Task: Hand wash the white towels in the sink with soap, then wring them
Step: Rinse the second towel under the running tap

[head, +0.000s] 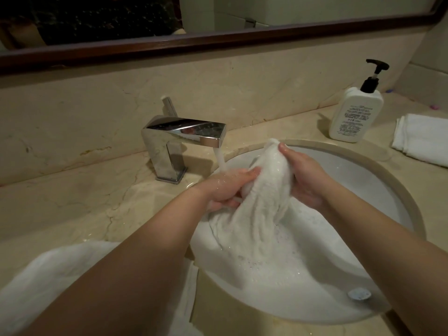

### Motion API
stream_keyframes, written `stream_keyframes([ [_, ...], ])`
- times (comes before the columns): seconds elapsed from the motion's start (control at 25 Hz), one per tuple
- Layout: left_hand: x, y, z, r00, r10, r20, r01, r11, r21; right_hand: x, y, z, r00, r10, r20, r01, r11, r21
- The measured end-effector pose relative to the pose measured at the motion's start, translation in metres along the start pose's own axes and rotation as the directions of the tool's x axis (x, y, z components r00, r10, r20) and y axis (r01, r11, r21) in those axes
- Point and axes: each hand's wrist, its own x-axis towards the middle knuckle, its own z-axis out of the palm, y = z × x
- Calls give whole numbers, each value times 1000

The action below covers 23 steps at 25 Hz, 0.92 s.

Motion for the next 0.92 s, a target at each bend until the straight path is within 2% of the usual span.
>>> stream_keyframes([
  [0.08, 3, 2, 3, 998, 23, -66, -37, 974, -222, 7, 4, -2, 995, -17, -101, -6, 976, -217],
  [0.16, 8, 1, 5, 977, 41, -209, -106, 944, -313, 9, 14, -2, 975, -82, -207, -45, 837, -545],
  [0.2, 11, 1, 4, 967, 59, -247, -144, 929, -340, 9, 21, -1, 970, -124, -210, -34, 782, -622],
  [0.24, 13, 2, 5, 965, 79, -252, -170, 916, -364, 7, 28, 0, 976, -134, -172, -2, 784, -620],
  [0.36, 12, 5, 3, 955, 115, -274, -218, 896, -386, -2, 37, 2, 998, 3, 68, 24, 921, -389],
  [0.44, 14, 6, 2, 944, 140, -298, -258, 877, -406, -1, 39, -4, 986, -12, 165, 85, 894, -441],
  [0.52, 11, 9, 4, 939, 186, -290, -300, 855, -423, -2, 37, -5, 985, -112, 129, 160, 872, -463],
  [0.6, 8, 12, 4, 930, 234, -284, -338, 849, -407, -4, 33, -4, 975, -208, 73, 220, 897, -384],
  [0.68, 6, 16, 4, 897, 267, -353, -380, 873, -306, -4, 30, -4, 970, -242, 31, 239, 913, -332],
  [0.76, 9, 15, 3, 860, 273, -431, -318, 947, -35, -3, 26, -3, 966, -256, -29, 234, 921, -310],
  [0.8, 6, 14, 4, 882, 224, -415, -227, 973, 44, -2, 23, -3, 964, -260, -57, 233, 926, -296],
  [0.88, 1, 12, 9, 975, 0, -220, -13, 998, -58, -2, 17, -2, 957, -276, -84, 247, 933, -260],
  [0.92, -4, 14, 14, 991, -61, -120, 44, 989, -145, -3, 13, -1, 954, -286, -86, 258, 935, -242],
])
